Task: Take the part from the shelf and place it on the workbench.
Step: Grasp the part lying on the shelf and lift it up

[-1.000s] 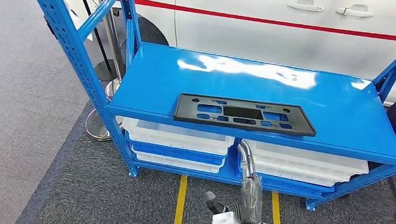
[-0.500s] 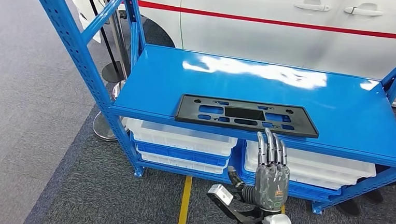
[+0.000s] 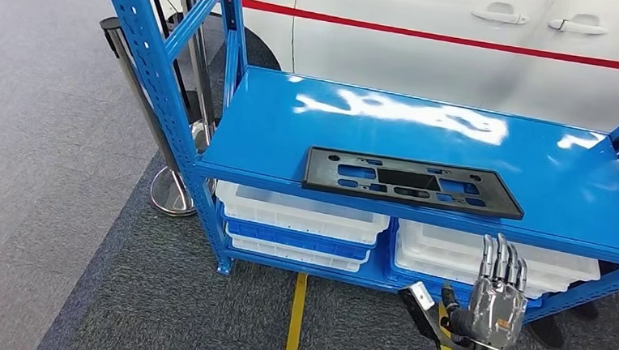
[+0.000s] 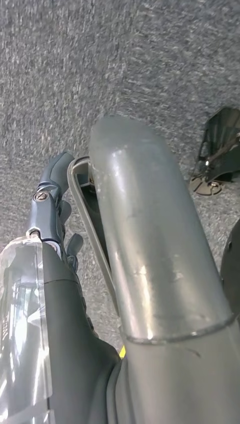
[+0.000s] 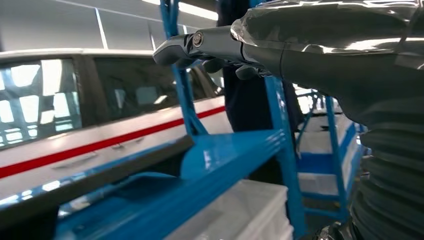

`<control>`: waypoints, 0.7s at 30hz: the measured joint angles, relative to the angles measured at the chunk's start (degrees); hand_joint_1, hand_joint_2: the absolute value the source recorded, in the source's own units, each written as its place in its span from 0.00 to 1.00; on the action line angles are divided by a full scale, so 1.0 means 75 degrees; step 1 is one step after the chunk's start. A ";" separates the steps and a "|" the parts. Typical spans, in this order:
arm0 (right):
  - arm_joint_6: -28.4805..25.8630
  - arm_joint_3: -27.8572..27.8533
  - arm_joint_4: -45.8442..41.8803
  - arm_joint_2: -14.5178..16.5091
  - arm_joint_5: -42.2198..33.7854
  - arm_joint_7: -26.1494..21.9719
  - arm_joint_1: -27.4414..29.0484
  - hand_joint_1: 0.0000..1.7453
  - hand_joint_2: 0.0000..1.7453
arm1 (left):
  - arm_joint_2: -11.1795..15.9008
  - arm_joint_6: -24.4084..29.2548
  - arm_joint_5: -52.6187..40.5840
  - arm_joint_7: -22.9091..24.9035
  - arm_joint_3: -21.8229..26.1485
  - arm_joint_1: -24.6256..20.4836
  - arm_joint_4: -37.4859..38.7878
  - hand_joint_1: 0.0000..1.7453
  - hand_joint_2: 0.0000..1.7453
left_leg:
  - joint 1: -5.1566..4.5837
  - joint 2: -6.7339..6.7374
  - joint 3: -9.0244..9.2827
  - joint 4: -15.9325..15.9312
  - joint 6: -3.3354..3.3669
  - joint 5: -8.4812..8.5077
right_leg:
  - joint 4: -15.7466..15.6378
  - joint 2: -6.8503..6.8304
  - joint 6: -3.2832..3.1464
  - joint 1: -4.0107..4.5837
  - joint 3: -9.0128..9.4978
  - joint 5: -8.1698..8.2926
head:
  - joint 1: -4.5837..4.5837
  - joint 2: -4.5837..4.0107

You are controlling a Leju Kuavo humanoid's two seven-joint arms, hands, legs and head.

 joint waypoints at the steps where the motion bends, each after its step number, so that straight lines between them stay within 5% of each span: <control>1: 0.0000 -0.0090 0.0051 0.0000 -0.0026 -0.0019 -0.0003 0.00 1.00 | -0.0001 -0.0055 0.0001 0.0000 -0.0001 -0.0001 0.0000 0.00 0.00 | -0.0015 -0.0006 0.0014 0.0000 0.0002 -0.0006 | -0.0549 0.0010 -0.0072 0.0030 0.0260 0.0285 | 0.0000 0.0000; 4: 0.0000 -0.0208 0.0171 0.0002 -0.0096 -0.0035 -0.0025 0.00 1.00 | -0.0016 -0.0229 0.0002 0.0031 -0.0002 -0.0022 0.0002 0.00 0.00 | -0.0066 -0.0007 0.0017 0.0006 -0.0050 -0.0039 | -0.1695 0.0004 -0.0216 0.0130 0.0785 0.0643 | -0.0001 0.0000; 8: -0.0005 -0.0190 0.0299 0.0031 -0.0132 0.0093 -0.0022 0.00 1.00 | -0.0015 -0.0326 -0.0003 0.0082 -0.0002 -0.0042 0.0002 0.00 0.00 | -0.0064 0.0017 0.0015 0.0103 -0.0223 -0.0145 | -0.1866 -0.0002 -0.0301 0.0103 0.0882 0.0661 | -0.0005 0.0000; 12: -0.0012 0.0007 0.0371 0.0052 -0.0204 0.0179 -0.0006 0.00 1.00 | -0.0011 -0.0350 -0.0037 0.0104 -0.0002 -0.0046 0.0004 0.00 0.00 | -0.0002 0.0034 -0.0819 0.1724 -0.0367 -0.0890 | -0.1941 -0.0056 -0.0406 0.0062 0.1022 0.0622 | -0.0017 0.0000; 14: -0.0012 0.0091 0.0401 0.0052 -0.0216 0.0187 0.0014 0.00 1.00 | -0.0008 -0.0351 -0.0042 0.0112 -0.0001 -0.0026 0.0005 0.00 0.00 | 0.0026 0.0036 -0.1066 0.2069 -0.0406 -0.0833 | -0.1936 -0.0058 -0.0392 0.0061 0.1089 0.0561 | -0.0017 0.0000; 18: -0.0013 0.0227 0.0428 0.0057 -0.0242 0.0197 0.0034 0.00 1.00 | 0.0000 -0.0355 -0.0042 0.0113 -0.0001 -0.0012 0.0017 0.00 0.00 | 0.0023 0.0074 -0.0276 0.0342 -0.0338 0.0125 | -0.1924 -0.0056 -0.0256 0.0066 0.1302 0.0367 | -0.0016 0.0001; 21: -0.0018 0.0444 0.0427 0.0058 -0.0385 0.0211 0.0039 0.00 1.00 | 0.0000 -0.0353 -0.0039 0.0124 0.0000 -0.0019 0.0035 0.00 0.00 | -0.0012 0.0074 -0.0122 0.0023 -0.0170 0.0087 | -0.1899 -0.0056 -0.0123 0.0095 0.1350 0.0323 | -0.0014 0.0001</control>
